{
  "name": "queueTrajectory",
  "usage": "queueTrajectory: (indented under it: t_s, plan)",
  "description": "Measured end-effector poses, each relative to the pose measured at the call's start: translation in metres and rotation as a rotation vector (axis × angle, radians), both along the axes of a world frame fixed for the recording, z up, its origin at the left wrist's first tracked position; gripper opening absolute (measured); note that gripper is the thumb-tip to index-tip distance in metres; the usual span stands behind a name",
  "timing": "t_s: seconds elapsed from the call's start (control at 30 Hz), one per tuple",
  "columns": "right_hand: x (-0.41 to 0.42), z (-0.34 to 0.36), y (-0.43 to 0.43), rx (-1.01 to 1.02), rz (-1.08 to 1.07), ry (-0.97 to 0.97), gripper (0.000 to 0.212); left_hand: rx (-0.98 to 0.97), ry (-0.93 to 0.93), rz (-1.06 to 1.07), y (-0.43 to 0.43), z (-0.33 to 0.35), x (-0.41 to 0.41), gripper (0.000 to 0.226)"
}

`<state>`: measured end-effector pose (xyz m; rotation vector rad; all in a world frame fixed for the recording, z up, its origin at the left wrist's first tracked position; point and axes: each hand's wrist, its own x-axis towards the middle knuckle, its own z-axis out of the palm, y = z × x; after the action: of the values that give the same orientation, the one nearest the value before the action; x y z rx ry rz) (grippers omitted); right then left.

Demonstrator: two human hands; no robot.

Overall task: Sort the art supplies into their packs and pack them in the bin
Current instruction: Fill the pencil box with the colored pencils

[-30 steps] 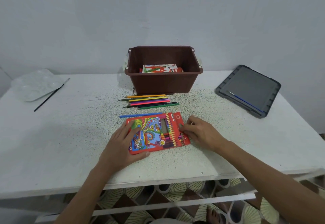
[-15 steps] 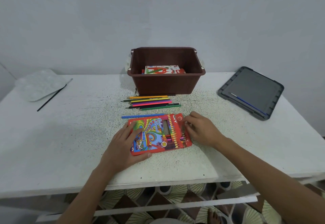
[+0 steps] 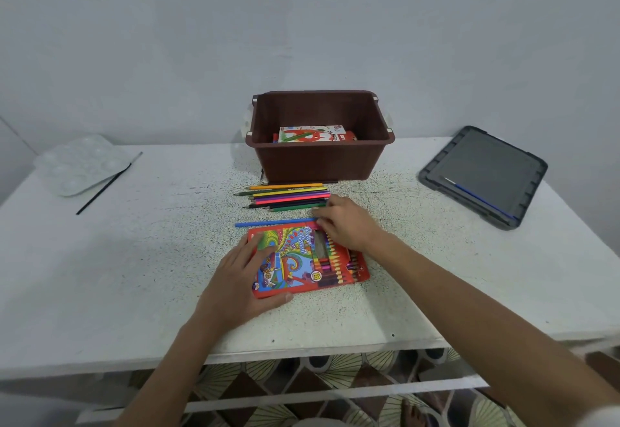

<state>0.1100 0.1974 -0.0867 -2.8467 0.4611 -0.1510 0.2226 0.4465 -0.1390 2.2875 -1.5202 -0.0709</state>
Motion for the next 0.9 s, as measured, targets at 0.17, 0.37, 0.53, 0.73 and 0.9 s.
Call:
queueTrajectory:
  t_s: [0.17,0.37,0.53,0.73,0.9]
  plan:
    - [0.006,0.000,0.002,-0.008,-0.035,0.045,0.027,-0.021,-0.019,-0.015,-0.001,-0.001,0.002,0.097]
    - [0.012,0.006,0.000,-0.020,-0.040,0.050,0.012,-0.009,-0.002,-0.004,0.000,-0.002,0.001,0.098]
    - [0.005,0.006,-0.008,-0.073,-0.005,0.005,0.017,-0.030,0.018,-0.007,0.001,0.001,0.000,0.099]
    - [-0.031,0.005,-0.034,-0.119,-0.010,-0.010,0.019,-0.031,0.024,-0.009,0.002,0.001,0.000,0.100]
    - [-0.081,0.002,-0.058,-0.156,-0.078,-0.029,0.014,-0.013,0.016,-0.004,0.001,0.000,0.001,0.100]
